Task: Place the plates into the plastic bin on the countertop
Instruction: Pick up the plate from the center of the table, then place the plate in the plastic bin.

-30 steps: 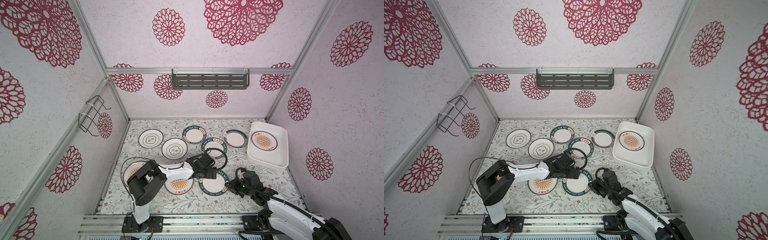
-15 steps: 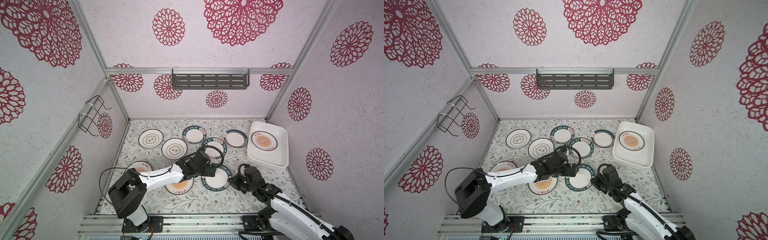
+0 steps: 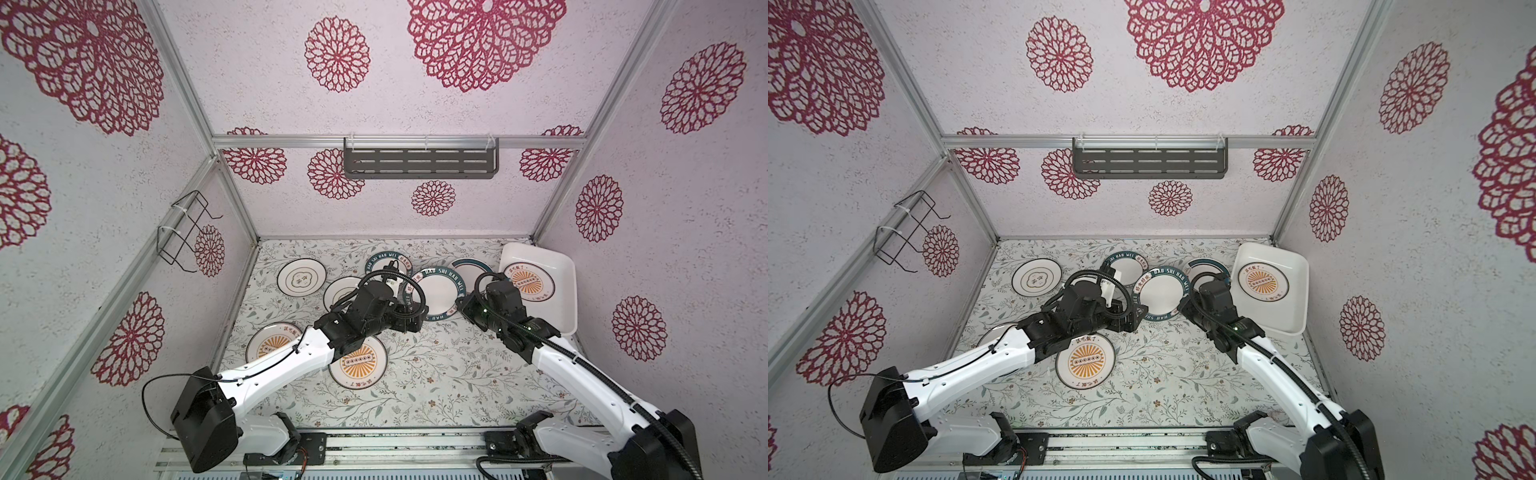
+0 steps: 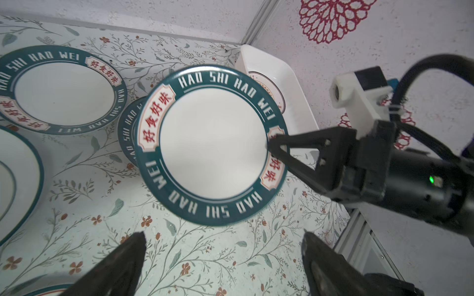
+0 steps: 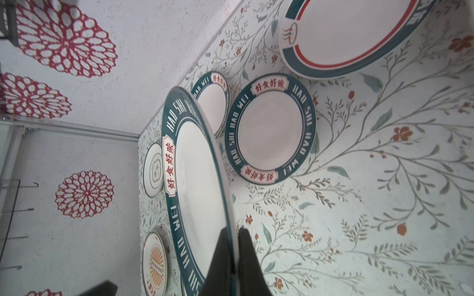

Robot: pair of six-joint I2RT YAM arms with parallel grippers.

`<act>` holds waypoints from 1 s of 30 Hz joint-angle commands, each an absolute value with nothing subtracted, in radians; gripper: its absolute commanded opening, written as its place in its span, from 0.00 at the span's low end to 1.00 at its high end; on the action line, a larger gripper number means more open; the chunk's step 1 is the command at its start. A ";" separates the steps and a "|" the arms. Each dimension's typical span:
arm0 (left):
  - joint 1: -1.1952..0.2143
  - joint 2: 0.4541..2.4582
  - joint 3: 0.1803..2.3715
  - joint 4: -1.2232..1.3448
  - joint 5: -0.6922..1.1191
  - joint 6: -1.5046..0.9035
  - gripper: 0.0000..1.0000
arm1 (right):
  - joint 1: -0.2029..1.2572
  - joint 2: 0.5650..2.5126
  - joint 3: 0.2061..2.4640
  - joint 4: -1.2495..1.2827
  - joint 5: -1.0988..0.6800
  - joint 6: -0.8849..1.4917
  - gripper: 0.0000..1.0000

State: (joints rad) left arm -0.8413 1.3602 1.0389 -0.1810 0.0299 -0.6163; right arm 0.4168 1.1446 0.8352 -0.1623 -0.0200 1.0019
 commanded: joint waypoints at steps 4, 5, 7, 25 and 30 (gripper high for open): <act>-0.852 1.412 1.069 -0.118 0.093 -0.586 0.97 | 0.263 1.177 0.929 -0.021 0.010 0.968 0.00; -0.855 1.420 1.073 -0.109 0.100 -0.583 0.97 | 0.237 1.175 0.931 -0.026 0.022 0.968 0.00; -0.860 1.440 1.083 -0.088 0.112 -0.580 0.97 | 0.170 1.164 0.922 -0.024 0.048 0.978 0.00; -0.891 1.626 1.252 -0.111 0.136 -0.570 0.97 | -0.345 1.397 0.925 0.169 -0.064 1.043 0.00; -0.891 1.636 1.273 -0.156 0.101 -0.563 0.97 | -0.360 1.518 0.967 0.188 -0.060 1.045 0.00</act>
